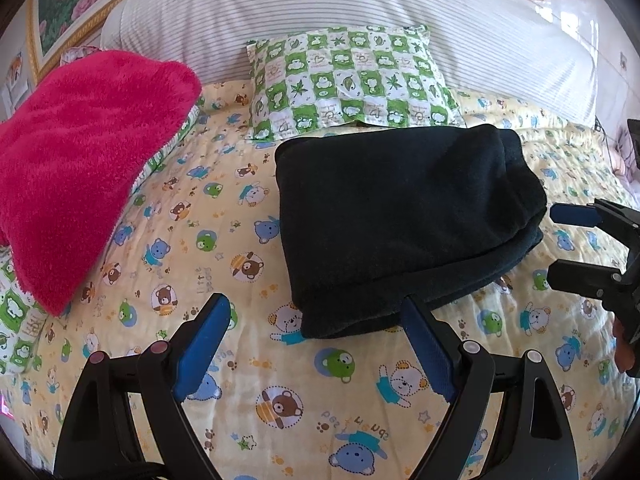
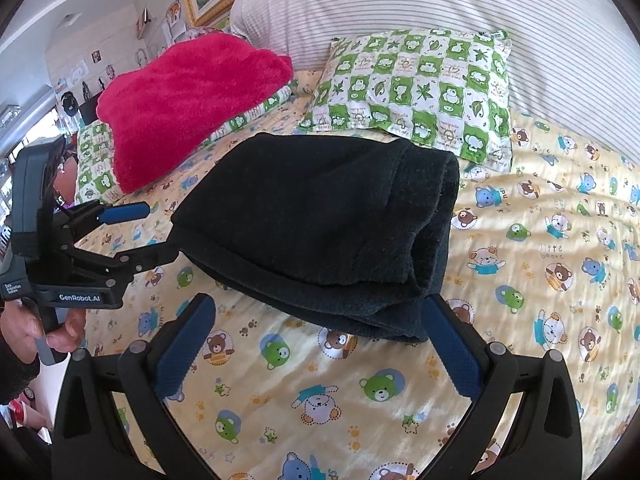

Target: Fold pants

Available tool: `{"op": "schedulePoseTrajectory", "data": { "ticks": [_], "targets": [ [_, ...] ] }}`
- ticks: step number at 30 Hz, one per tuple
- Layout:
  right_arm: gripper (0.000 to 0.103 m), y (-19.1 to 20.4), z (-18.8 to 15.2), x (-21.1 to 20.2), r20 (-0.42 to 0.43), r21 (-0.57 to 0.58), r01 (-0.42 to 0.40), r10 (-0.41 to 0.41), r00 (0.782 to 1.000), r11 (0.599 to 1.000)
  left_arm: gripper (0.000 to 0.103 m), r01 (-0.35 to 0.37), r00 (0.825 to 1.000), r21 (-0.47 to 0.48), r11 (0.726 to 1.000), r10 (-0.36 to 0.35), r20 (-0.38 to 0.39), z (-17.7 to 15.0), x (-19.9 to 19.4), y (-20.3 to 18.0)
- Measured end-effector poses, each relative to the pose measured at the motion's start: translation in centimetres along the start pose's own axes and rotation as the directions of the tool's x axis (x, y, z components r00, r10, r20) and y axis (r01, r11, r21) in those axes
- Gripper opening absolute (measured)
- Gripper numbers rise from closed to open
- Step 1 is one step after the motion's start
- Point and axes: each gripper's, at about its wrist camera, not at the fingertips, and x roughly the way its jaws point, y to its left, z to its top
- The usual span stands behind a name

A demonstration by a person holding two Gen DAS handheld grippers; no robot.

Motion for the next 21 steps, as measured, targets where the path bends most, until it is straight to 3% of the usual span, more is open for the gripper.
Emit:
{"op": "schedulePoseTrajectory", "data": {
  "ticks": [21],
  "targets": [
    [0.102, -0.32, 0.04, 0.18, 0.001, 0.018, -0.011, 0.011, 1.000, 1.000, 0.088, -0.018, 1.000, 0.021, 1.000, 0.018, -0.005, 0.87, 0.63, -0.11]
  ]
}}
